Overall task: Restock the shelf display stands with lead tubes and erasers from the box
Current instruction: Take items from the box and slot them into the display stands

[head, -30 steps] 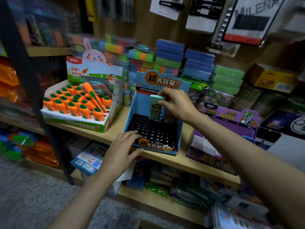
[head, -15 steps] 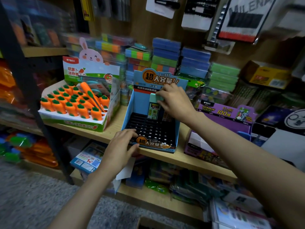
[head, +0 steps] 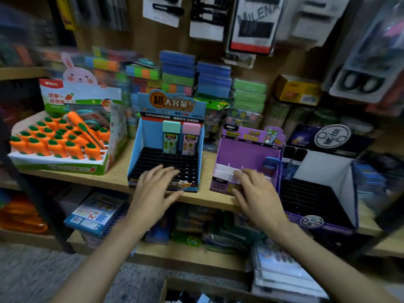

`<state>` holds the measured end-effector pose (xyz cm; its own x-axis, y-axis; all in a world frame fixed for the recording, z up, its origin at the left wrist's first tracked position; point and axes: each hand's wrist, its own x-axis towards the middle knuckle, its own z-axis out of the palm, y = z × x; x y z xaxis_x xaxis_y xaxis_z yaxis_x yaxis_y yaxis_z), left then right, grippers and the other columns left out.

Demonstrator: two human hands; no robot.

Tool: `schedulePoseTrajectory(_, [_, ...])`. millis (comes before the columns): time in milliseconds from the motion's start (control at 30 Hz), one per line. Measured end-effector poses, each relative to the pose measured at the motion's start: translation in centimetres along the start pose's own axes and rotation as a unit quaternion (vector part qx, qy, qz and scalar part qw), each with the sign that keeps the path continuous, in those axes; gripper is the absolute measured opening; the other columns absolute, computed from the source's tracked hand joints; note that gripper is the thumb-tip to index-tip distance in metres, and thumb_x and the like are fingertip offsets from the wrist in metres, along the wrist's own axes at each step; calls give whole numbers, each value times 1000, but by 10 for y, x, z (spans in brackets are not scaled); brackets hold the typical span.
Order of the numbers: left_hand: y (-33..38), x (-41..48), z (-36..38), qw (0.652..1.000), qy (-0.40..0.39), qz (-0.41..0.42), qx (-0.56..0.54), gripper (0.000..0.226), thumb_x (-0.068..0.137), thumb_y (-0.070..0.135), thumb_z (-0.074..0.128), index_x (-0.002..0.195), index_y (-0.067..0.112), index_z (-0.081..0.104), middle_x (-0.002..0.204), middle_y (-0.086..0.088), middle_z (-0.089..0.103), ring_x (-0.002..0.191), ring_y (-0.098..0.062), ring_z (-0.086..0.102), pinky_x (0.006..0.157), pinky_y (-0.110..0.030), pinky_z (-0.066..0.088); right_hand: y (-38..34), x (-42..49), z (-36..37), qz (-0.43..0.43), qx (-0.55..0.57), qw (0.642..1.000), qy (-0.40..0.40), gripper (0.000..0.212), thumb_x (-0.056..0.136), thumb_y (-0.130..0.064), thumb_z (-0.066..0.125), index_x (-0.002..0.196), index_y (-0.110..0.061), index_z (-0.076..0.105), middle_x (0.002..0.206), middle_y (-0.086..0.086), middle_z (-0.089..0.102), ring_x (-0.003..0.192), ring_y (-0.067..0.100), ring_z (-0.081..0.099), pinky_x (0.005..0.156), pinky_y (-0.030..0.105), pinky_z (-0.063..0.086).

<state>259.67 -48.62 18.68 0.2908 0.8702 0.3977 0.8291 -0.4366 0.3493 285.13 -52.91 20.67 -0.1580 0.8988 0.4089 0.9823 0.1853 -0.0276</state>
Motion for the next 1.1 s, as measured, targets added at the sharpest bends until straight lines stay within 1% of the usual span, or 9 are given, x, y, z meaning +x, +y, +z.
schedulePoseTrajectory(100, [-2,3,5,1000,1,-13,13,42,86,40,61,125,23,55,130,4,55,129,-19,37,105,-37,24,1,-1,12,26,12,1000,2,31,91,-27,57,119,-15,57,120,9,57,106,33,55,84,40,43])
schedulePoseTrajectory(267, [2,2,4,1000,24,-11,-4,22,85,30,66,103,18,62,107,2,60,106,-24,48,84,-35,33,3,-5,16,17,55,998,22,19,84,-19,66,102,-14,64,119,12,60,104,35,58,84,41,43])
schedulePoseTrajectory(400, [9,-5,3,1000,23,-1,22,26,85,26,66,108,15,62,112,-3,59,110,-28,48,95,-41,34,7,-10,10,-20,56,998,5,25,88,-20,62,112,-11,61,127,13,55,115,34,51,93,41,39])
schedulePoseTrajectory(500, [23,-11,-1,996,70,46,43,33,84,19,68,114,8,61,119,-12,56,116,-32,47,100,-48,35,3,-19,2,-9,74,997,33,36,89,-18,60,123,-8,53,135,15,47,127,33,41,104,42,33])
schedulePoseTrajectory(633, [53,-25,-2,986,99,134,21,25,85,15,65,107,6,60,107,-12,56,95,-30,54,78,-39,43,-7,-57,-6,-18,99,990,101,31,89,-11,58,119,-1,55,125,17,53,117,32,48,100,39,37])
schedulePoseTrajectory(767, [71,-61,32,983,22,181,-17,18,89,19,61,103,8,59,100,-8,56,86,-26,57,69,-36,44,-5,-118,4,-16,98,992,74,25,88,-7,57,112,0,58,113,16,58,104,34,54,89,39,42])
schedulePoseTrajectory(867, [67,-110,81,990,-73,93,-74,18,89,23,60,102,10,58,100,-8,57,92,-27,57,74,-39,45,-1,-174,26,20,103,994,6,24,89,-6,56,113,0,57,112,16,57,100,35,54,84,40,44])
schedulePoseTrajectory(967, [56,-169,133,975,-178,-30,-132,24,85,19,65,102,4,59,104,-15,58,98,-31,57,83,-41,45,4,-227,57,79,138,984,-78,21,90,-5,53,111,-1,56,110,16,56,101,35,51,83,40,41])
schedulePoseTrajectory(1100, [36,-242,182,932,-291,-148,-158,25,84,22,68,98,5,57,104,-16,58,95,-31,58,82,-39,45,4,-288,108,228,230,924,-205,21,89,-6,56,109,0,57,110,19,58,105,33,53,87,31,35])
